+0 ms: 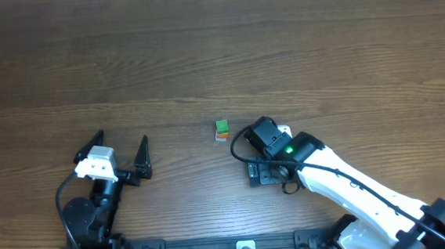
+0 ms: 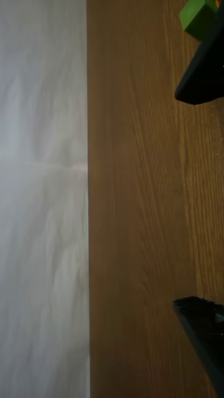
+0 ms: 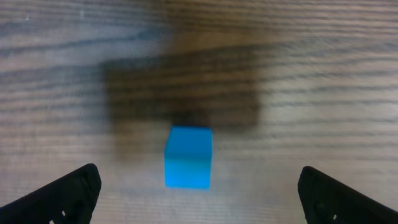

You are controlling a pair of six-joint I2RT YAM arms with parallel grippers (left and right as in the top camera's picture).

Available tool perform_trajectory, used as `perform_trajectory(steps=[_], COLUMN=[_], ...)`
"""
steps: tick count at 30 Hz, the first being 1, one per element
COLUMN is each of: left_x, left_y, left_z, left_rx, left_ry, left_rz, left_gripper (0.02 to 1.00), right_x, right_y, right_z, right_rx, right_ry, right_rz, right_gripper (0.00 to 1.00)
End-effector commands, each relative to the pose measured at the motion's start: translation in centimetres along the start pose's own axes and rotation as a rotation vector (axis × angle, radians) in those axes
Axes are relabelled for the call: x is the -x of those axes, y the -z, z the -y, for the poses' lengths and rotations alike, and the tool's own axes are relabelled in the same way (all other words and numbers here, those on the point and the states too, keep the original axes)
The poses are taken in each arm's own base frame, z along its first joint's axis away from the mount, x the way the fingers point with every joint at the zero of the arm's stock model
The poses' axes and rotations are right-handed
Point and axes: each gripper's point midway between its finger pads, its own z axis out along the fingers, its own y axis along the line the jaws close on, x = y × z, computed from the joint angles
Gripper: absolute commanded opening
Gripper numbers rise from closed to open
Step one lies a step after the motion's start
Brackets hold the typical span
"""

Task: Stack Cubes

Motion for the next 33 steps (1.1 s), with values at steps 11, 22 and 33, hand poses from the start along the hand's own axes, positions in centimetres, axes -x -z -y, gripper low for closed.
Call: perform_trajectory(steps=[11, 22, 33], left_x=[-0.1, -0.1, -0.1], left_y=[0.0, 0.0, 0.0], left_z=[0.0, 0.0, 0.0], left_rx=[-0.001, -0.001, -0.001], left_ry=[-0.015, -0.015, -0.015], left_rz=[0.002, 0.002, 0.002], left_gripper=[1.0, 1.0, 1.0], right_x=[-1.1, -1.6, -1.5], right_y=[-3.4, -3.4, -3.4], right_z=[0.3, -0.2, -0.1], right_rx=[-0.075, -0.076, -0.078], right_ry=[-0.082, -0.064, -0.064], right_rz=[-0.071, -0.075, -0.071], right_gripper=[0.893, 0.584, 0.395])
